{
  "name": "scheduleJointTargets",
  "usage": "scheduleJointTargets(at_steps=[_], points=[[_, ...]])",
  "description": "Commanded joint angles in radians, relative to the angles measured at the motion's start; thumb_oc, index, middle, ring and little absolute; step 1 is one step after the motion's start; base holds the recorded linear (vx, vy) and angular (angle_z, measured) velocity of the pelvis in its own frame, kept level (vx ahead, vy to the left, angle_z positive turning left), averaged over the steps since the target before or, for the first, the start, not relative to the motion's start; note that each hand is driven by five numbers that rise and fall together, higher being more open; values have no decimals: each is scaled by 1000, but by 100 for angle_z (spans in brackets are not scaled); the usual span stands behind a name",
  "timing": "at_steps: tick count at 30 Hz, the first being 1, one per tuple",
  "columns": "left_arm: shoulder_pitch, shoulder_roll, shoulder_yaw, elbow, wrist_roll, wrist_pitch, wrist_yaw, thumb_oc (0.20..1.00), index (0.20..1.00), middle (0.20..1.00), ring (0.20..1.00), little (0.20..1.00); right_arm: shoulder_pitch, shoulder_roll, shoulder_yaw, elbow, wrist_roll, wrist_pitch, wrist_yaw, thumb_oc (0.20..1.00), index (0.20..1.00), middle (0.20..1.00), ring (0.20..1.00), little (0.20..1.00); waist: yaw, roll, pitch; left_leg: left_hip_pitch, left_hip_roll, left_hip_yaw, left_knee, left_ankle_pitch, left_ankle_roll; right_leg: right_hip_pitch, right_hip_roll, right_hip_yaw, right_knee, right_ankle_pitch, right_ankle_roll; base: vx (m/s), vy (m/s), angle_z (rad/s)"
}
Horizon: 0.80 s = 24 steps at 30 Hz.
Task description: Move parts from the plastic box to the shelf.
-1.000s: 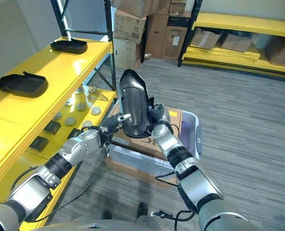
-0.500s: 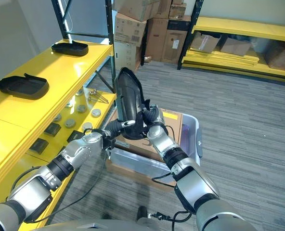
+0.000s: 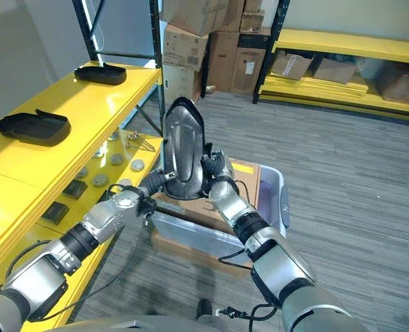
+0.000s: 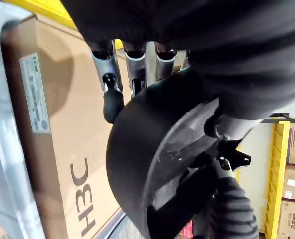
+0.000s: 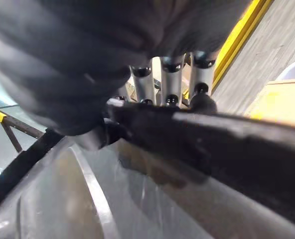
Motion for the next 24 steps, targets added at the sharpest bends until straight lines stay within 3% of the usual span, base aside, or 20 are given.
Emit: scheduleJointTargets(at_steps=[1, 4, 5, 6, 7, 12, 16, 21, 24], points=[[-107, -153, -58, 36, 11, -93, -54, 200, 200, 200, 200, 200, -98, 80, 38, -6, 11, -46, 8, 200, 200, 200, 200, 200, 31, 9, -53, -19, 7, 45, 6, -55, 2, 46, -23, -7, -5, -98, 87, 0, 0, 0], [-107, -152, -58, 31, 4, -103, -42, 200, 200, 200, 200, 200, -95, 82, 38, -9, 29, -47, 2, 200, 200, 200, 200, 200, 31, 9, -53, -18, 7, 45, 4, -55, 3, 46, -23, -9, -5, -97, 88, 0, 0, 0], [-107, -150, -56, 26, 5, -108, -36, 200, 200, 200, 200, 200, -92, 84, 37, -12, 40, -47, -3, 385, 385, 385, 385, 385, 32, 9, -54, -18, 6, 44, 5, -55, 3, 46, -23, -9, -5, -97, 88, 0, 0, 0], [-107, -150, -54, 23, 2, -112, -26, 200, 200, 200, 200, 200, -90, 87, 33, -14, 50, -45, -7, 937, 937, 937, 937, 937, 32, 10, -53, -18, 6, 44, 5, -56, 3, 47, -23, -9, -5, -97, 88, 0, 0, 0], [-107, -150, -54, 23, 1, -113, -25, 200, 200, 200, 200, 200, -90, 88, 33, -14, 52, -45, -9, 1000, 1000, 1000, 1000, 1000, 32, 10, -53, -17, 6, 44, 5, -56, 4, 47, -23, -9, -5, -97, 88, 0, 0, 0], [-111, -148, -33, 12, 24, -162, 32, 200, 200, 200, 200, 200, -87, 99, 19, -27, 106, -41, -40, 1000, 1000, 1000, 1000, 1000, 35, 10, -50, -15, 6, 44, 8, -58, 3, 52, -24, -10, -5, -97, 86, 0, 0, 0], [-134, -101, 32, -16, 167, -241, 131, 200, 200, 200, 200, 200, -73, 83, -15, -57, 125, -22, -67, 1000, 1000, 1000, 1000, 1000, 36, 8, -48, -15, 5, 38, 9, -56, 3, 54, -25, -12, -4, -98, 87, 0, 0, 0], [-89, 57, 167, -128, 151, -291, 155, 200, 200, 200, 200, 200, 70, -32, -95, -157, 76, -7, -54, 1000, 1000, 1000, 1000, 1000, 34, 7, -49, -18, 6, 43, 9, -53, 2, 50, -24, -13, -4, -97, 89, 0, 0, 0], [1, 166, 265, -217, 172, -325, 132, 200, 200, 200, 200, 200, 235, -120, -189, -207, 30, -55, -8, 1000, 1000, 1000, 1000, 1000, 29, 7, -45, -19, 7, 44, 4, -49, 5, 46, -23, -13, -5, -96, 90, -7, 16, -3]])
